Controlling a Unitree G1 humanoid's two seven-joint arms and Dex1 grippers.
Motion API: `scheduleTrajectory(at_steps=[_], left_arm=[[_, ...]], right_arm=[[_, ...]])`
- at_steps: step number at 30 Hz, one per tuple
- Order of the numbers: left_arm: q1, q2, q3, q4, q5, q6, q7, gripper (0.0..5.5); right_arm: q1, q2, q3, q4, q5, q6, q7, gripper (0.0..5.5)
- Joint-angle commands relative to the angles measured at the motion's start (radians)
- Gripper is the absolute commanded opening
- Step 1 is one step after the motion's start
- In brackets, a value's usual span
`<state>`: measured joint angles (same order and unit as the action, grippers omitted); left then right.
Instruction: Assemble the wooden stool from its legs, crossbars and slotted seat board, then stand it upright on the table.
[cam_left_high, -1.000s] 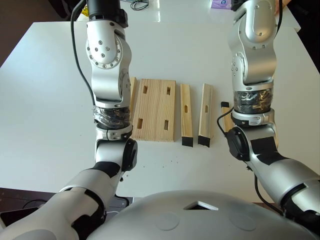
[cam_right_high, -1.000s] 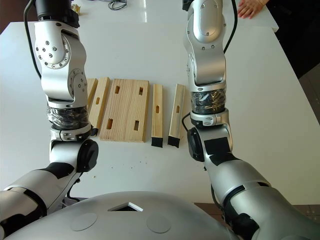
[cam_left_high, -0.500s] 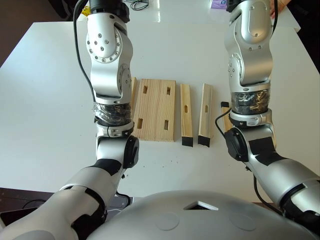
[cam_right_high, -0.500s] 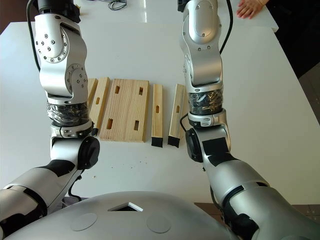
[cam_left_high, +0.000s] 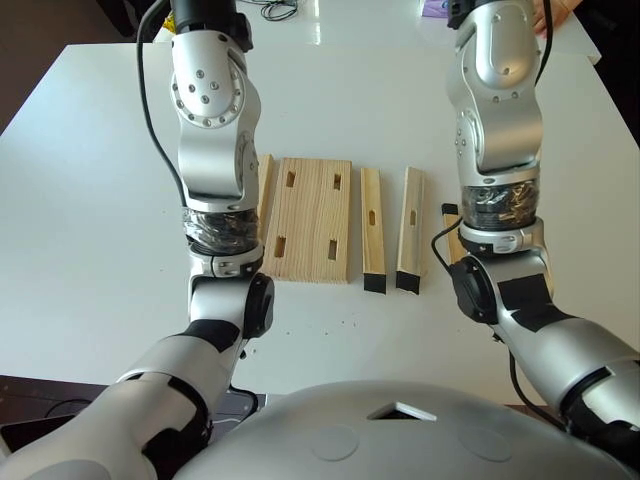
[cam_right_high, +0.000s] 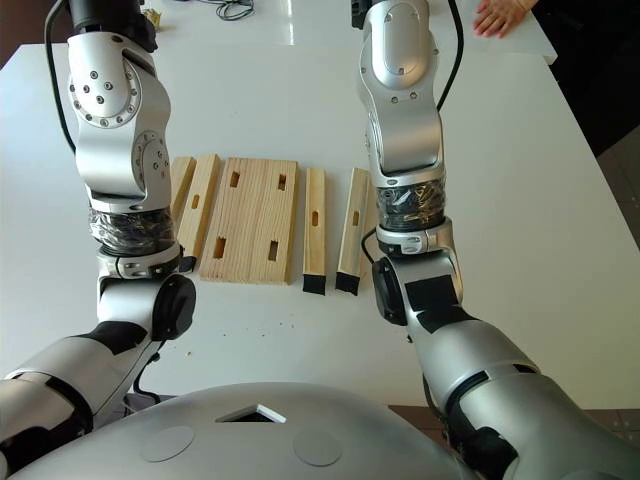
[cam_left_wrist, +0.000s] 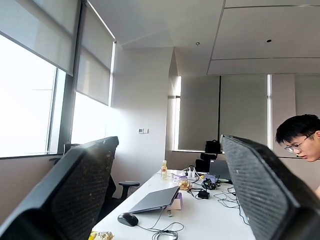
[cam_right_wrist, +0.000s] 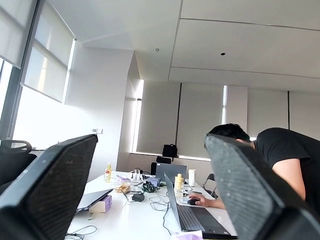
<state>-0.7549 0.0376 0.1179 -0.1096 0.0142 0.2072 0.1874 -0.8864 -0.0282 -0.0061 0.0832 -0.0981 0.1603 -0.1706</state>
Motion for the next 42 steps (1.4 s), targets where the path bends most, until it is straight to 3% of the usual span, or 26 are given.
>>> scheduleTrajectory(at_steps=[1,15,24,32,35,42], left_arm=[[0.021,0.001,-0.013,-0.020,0.017,0.030,0.004,3.80],[-0.019,0.053,-0.027,0.084,0.112,-0.136,0.043,3.80],[0.026,0.028,0.018,0.038,-0.103,-0.037,-0.102,3.80],[0.081,0.031,0.025,-0.057,-0.188,0.060,-0.154,3.80],[0.124,0.087,0.028,-0.101,-0.203,0.118,-0.204,3.80],[0.277,0.358,0.110,-0.026,-0.249,0.244,-0.452,3.80]], right_arm=[[0.015,0.024,-0.011,-0.027,-0.018,0.052,-0.044,3.96],[-0.007,-0.002,0.017,0.031,-0.122,-0.039,-0.117,3.96],[0.028,0.012,0.018,0.006,-0.144,-0.035,-0.131,3.96],[0.126,0.042,0.033,-0.125,-0.068,0.021,-0.019,3.96],[0.150,0.052,0.041,-0.185,-0.037,0.042,0.028,3.96],[0.279,-0.002,0.007,-0.298,-0.011,0.103,0.100,3.96]])
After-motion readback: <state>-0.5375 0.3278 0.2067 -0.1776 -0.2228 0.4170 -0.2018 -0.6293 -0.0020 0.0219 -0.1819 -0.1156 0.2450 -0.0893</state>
